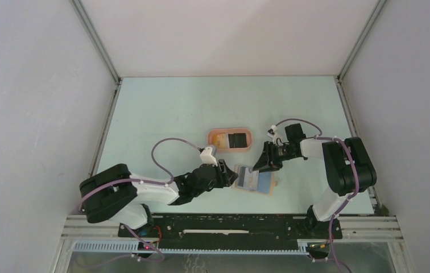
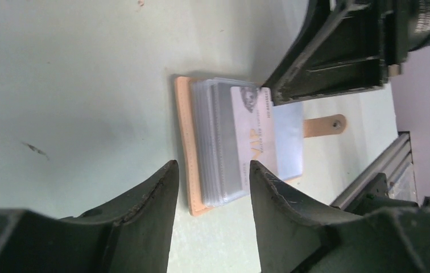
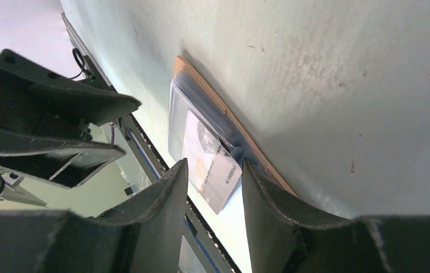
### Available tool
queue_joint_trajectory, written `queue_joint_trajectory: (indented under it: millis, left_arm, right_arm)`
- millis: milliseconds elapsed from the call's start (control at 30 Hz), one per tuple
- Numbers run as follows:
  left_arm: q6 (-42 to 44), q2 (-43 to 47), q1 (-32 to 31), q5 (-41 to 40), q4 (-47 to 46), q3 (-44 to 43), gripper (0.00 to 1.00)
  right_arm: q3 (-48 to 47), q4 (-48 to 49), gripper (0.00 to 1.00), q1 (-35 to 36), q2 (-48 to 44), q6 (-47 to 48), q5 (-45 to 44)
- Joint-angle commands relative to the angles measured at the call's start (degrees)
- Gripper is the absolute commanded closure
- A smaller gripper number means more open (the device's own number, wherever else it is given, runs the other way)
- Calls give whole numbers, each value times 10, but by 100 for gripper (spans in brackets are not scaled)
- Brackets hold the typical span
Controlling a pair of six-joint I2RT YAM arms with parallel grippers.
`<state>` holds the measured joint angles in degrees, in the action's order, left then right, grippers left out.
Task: Put the credit cards into the card holder
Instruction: Insert the credit card into the card holder.
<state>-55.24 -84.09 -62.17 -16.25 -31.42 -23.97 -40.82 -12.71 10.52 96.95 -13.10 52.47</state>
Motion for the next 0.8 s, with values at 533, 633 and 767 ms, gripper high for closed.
queue_joint_trajectory:
  millis: [533, 633, 767]
  left_arm:
    - [148, 60, -38, 52, -10, -43, 49]
    - [165, 74, -38, 41, 2, -44, 48]
    - [196, 90, -38, 28, 23, -47, 47]
  right_arm:
    - [-36, -39, 45, -12, -20, 37, 9]
    - [-36, -40, 44, -18, -24, 39, 13]
    - [-39, -44, 44, -23, -30, 40, 18]
